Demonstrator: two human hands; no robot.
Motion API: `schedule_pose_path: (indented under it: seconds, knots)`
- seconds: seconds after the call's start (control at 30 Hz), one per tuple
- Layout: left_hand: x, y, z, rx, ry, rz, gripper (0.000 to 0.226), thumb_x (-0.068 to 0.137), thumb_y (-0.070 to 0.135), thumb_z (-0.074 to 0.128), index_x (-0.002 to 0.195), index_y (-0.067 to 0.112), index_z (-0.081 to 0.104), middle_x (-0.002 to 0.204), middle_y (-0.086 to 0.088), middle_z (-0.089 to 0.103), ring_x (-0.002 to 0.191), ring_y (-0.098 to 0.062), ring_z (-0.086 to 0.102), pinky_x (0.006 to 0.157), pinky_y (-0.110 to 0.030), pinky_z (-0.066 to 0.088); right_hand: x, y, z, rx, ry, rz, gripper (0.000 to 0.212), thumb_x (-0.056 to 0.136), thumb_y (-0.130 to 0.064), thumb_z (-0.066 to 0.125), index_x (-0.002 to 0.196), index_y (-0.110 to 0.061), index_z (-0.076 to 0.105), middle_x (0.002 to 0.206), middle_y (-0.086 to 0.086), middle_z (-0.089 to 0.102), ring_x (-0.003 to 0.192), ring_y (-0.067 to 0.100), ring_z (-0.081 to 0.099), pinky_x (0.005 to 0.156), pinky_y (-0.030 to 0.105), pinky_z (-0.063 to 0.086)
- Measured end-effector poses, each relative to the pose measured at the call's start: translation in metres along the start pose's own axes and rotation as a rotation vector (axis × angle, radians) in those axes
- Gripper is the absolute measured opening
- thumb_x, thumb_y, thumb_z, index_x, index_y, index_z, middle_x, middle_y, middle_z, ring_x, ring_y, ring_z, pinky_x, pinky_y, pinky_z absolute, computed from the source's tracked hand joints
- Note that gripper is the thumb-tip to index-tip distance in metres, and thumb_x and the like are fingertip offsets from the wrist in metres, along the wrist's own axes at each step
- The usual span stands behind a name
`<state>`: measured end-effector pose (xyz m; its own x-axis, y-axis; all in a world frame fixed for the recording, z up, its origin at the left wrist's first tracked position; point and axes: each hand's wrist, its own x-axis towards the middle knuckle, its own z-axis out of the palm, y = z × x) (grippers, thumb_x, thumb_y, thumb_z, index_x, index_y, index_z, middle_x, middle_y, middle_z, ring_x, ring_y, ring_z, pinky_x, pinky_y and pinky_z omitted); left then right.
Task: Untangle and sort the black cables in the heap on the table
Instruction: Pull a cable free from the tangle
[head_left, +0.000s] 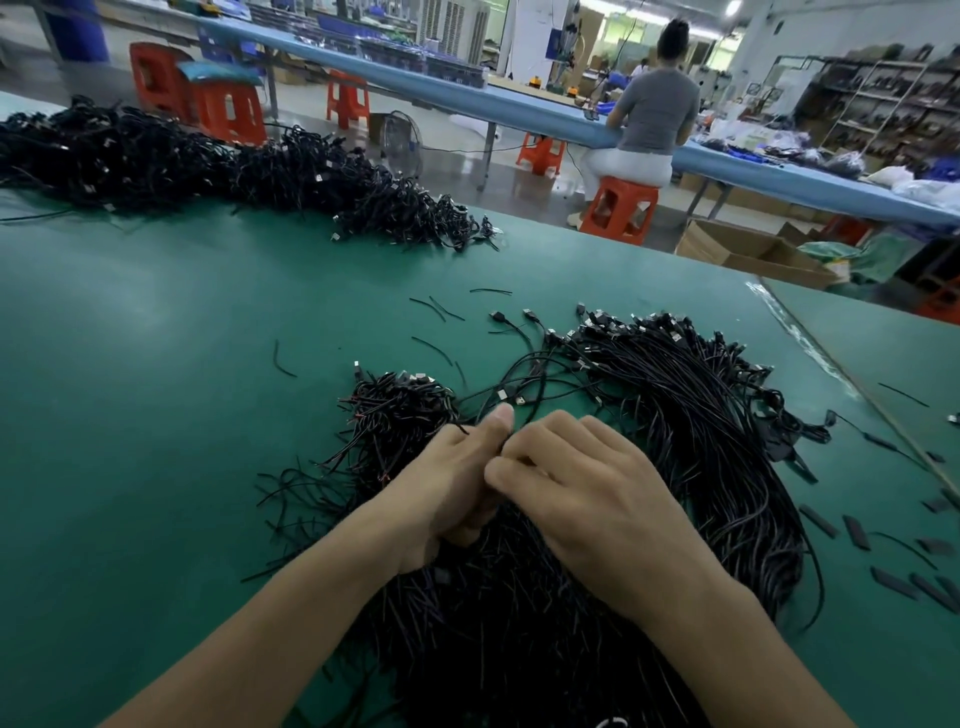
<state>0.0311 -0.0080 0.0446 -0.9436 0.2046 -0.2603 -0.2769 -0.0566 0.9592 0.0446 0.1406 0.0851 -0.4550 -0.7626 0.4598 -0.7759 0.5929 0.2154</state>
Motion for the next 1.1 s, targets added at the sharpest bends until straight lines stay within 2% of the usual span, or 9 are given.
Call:
schedule_pose_path:
  seconds: [0.17, 0.27, 0.4, 0.5, 0.57, 0.63, 0.77, 0.97, 1.1]
  knots:
    - [0.0, 0.0, -0.004, 0.002, -0.268, -0.296, 0.05, 0.094, 0.018, 0.033, 0.045, 0.024, 0.042, 0.045, 0.006, 0.03, 0.038, -0.006, 0.019, 0.038, -0.013, 0.012, 0.007, 0.005, -0.013, 0.117, -0.132, -0.045, 0.007, 0.083, -0.015, 0.073, 0.086, -0.018, 0.067, 0.097, -0.003, 0.061, 0.087, 0.016, 0.052, 0.075, 0.029, 0.044]
    - [0.003, 0.001, -0.005, -0.134, -0.386, -0.381, 0.048, 0.091, 0.039, 0.036, 0.045, 0.024, 0.037, 0.045, 0.007, 0.027, 0.035, -0.005, 0.017, 0.034, -0.008, 0.014, 0.004, 0.008, -0.013, 0.337, -0.181, 0.148, 0.005, 0.09, -0.022, 0.068, 0.087, -0.019, 0.067, 0.092, -0.006, 0.057, 0.086, 0.016, 0.054, 0.073, 0.036, 0.05]
    - [0.001, 0.001, -0.013, -0.295, -0.587, -0.312, 0.058, 0.076, 0.079, 0.052, 0.057, 0.024, 0.051, 0.054, 0.009, 0.025, 0.039, -0.002, 0.016, 0.032, -0.009, 0.015, -0.002, 0.013, -0.006, 0.56, -0.196, 0.346, 0.007, 0.089, -0.021, 0.07, 0.083, -0.025, 0.069, 0.085, -0.014, 0.059, 0.086, 0.008, 0.056, 0.077, 0.03, 0.046]
    - [-0.007, -0.001, -0.016, -0.152, -0.683, -0.166, 0.03, 0.068, 0.048, 0.084, 0.071, 0.029, 0.061, 0.058, 0.011, 0.026, 0.044, 0.001, 0.019, 0.033, -0.009, 0.017, -0.003, 0.015, -0.007, 0.648, -0.217, 0.436, 0.006, 0.084, -0.027, 0.073, 0.082, -0.031, 0.07, 0.081, -0.014, 0.062, 0.083, 0.006, 0.06, 0.073, 0.027, 0.047]
    - [-0.009, -0.004, -0.017, -0.002, -0.673, -0.128, 0.029, 0.072, 0.016, 0.081, 0.073, 0.023, 0.053, 0.055, 0.011, 0.032, 0.044, 0.0, 0.025, 0.034, -0.011, 0.019, -0.004, 0.015, -0.009, 0.678, -0.259, 0.458, 0.007, 0.081, -0.031, 0.077, 0.083, -0.033, 0.071, 0.078, -0.014, 0.065, 0.08, 0.006, 0.062, 0.071, 0.03, 0.051]
    - [-0.01, -0.007, -0.015, 0.092, -0.649, -0.158, 0.035, 0.077, 0.003, 0.072, 0.069, 0.019, 0.042, 0.052, 0.008, 0.033, 0.042, -0.001, 0.027, 0.033, -0.012, 0.02, -0.003, 0.013, -0.011, 0.716, -0.294, 0.495, 0.015, 0.077, -0.032, 0.081, 0.087, -0.034, 0.069, 0.076, -0.014, 0.067, 0.074, 0.005, 0.064, 0.068, 0.032, 0.054]
    - [-0.01, -0.006, -0.012, 0.154, -0.66, -0.188, 0.025, 0.086, -0.002, 0.063, 0.08, 0.01, 0.043, 0.051, 0.007, 0.034, 0.041, -0.002, 0.025, 0.034, -0.013, 0.017, -0.001, 0.009, -0.013, 0.62, -0.334, 0.516, 0.031, 0.075, -0.038, 0.079, 0.102, -0.036, 0.064, 0.081, -0.015, 0.063, 0.077, 0.003, 0.063, 0.073, 0.03, 0.055]
    - [-0.011, -0.003, -0.009, 0.301, -0.607, -0.177, 0.025, 0.092, -0.004, 0.06, 0.077, 0.01, 0.045, 0.053, 0.003, 0.032, 0.042, -0.006, 0.023, 0.036, -0.016, 0.014, 0.004, -0.002, -0.02, 0.492, -0.424, 0.454, 0.009, 0.089, -0.041, 0.064, 0.093, -0.035, 0.06, 0.096, -0.017, 0.05, 0.089, 0.006, 0.053, 0.082, 0.032, 0.049]
    - [-0.01, -0.003, -0.003, 0.327, -0.586, -0.184, 0.049, 0.091, -0.004, 0.061, 0.055, 0.024, 0.046, 0.055, 0.002, 0.029, 0.044, -0.007, 0.023, 0.039, -0.019, 0.014, 0.01, -0.005, -0.026, 0.399, -0.517, 0.429, 0.008, 0.092, -0.039, 0.06, 0.094, -0.031, 0.061, 0.102, -0.013, 0.049, 0.092, 0.015, 0.054, 0.082, 0.035, 0.05]
